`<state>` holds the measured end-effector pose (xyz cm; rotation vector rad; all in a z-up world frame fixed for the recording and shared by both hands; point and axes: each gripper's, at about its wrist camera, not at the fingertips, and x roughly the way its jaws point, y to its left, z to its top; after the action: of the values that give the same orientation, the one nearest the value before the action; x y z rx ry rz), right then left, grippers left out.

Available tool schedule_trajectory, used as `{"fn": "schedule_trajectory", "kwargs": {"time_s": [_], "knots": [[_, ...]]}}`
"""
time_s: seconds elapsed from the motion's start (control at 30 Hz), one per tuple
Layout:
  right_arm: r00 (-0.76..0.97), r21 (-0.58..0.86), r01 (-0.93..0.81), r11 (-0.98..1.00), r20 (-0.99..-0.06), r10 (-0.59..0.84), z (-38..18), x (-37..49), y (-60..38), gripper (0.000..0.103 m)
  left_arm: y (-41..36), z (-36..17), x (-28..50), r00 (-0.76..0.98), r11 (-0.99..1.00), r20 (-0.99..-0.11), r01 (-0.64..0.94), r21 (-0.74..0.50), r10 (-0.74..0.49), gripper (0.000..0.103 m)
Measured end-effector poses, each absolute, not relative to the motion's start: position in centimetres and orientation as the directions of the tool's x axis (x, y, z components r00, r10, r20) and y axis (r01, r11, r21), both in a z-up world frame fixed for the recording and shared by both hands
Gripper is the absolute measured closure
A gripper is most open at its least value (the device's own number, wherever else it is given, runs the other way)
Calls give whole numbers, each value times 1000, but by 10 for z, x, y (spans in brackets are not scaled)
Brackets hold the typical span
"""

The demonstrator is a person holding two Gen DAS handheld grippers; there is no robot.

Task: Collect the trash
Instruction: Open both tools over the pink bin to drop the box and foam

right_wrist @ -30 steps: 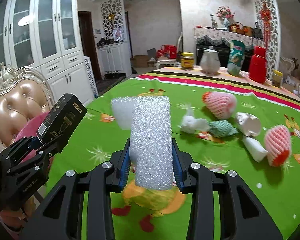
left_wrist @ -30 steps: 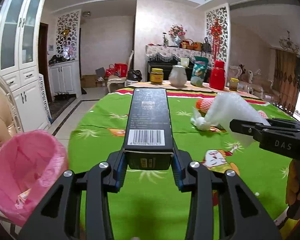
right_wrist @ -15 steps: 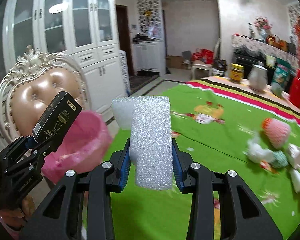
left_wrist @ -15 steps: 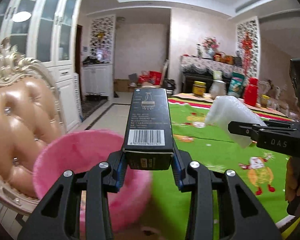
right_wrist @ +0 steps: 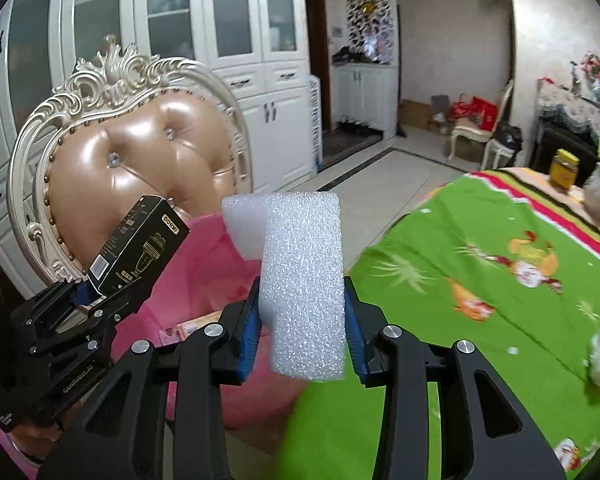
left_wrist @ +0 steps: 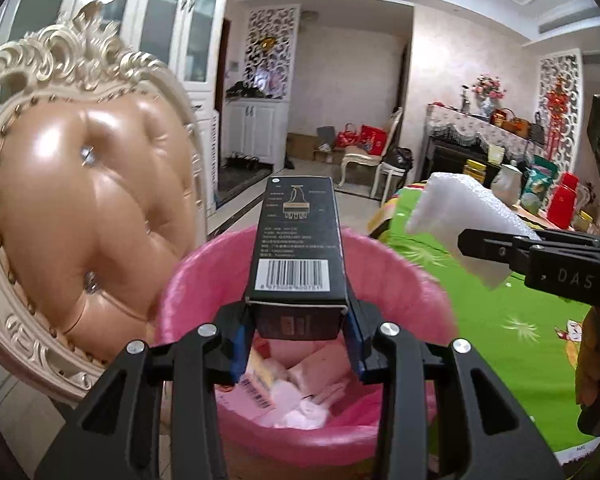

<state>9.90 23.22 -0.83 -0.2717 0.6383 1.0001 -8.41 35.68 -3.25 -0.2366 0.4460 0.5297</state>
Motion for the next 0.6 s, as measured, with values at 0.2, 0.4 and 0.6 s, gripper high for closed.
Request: {"fn": "schedule_trajectory", "kwargs": {"time_s": [0.2, 0.4, 0.6], "knots": [[330, 108, -860, 498, -627, 706, -17, 103, 260, 63, 377, -45, -82, 738, 821, -514, -561, -106, 437, 65], [324, 127, -862, 491, -606, 726, -17, 103, 261, 28, 386, -45, -90, 709, 781, -492, -618, -91, 504, 26], [408, 52, -842, 537, -589, 697, -6, 101, 222, 28, 377, -36, -95, 711, 768, -464, -633, -97, 528, 5]]}}
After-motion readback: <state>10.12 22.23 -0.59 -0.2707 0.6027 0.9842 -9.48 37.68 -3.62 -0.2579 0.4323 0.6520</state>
